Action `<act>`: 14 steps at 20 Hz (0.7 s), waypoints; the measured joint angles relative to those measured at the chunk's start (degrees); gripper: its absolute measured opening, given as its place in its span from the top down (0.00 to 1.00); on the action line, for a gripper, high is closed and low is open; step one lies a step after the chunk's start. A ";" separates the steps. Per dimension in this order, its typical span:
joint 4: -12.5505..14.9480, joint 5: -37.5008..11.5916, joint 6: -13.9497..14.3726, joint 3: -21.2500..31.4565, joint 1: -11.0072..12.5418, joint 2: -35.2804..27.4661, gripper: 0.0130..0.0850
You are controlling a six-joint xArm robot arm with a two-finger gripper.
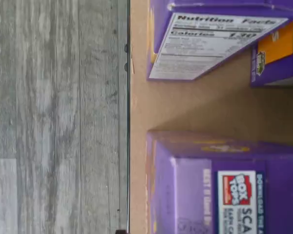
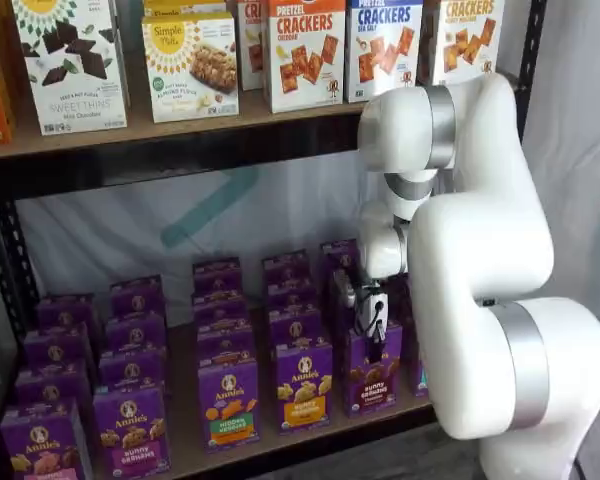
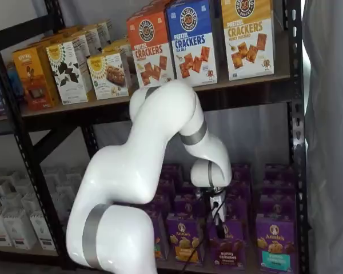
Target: Pick up the purple box with a brown patch in the center, on the bottom shelf, the fifth box from the left
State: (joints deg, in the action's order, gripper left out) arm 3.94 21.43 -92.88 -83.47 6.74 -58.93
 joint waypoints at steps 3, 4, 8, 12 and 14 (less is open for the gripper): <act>-0.03 -0.38 -0.01 -0.05 -0.02 -0.27 0.00; 0.01 -0.47 0.03 -0.05 -0.02 -0.30 0.00; 0.45 -0.66 0.36 0.11 0.06 -0.36 0.17; 0.20 -0.76 0.11 0.40 0.08 -0.23 0.28; -0.13 -0.89 -0.21 0.64 0.10 -0.09 0.28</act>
State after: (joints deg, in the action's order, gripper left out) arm 3.81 20.54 -93.09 -82.83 6.83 -59.03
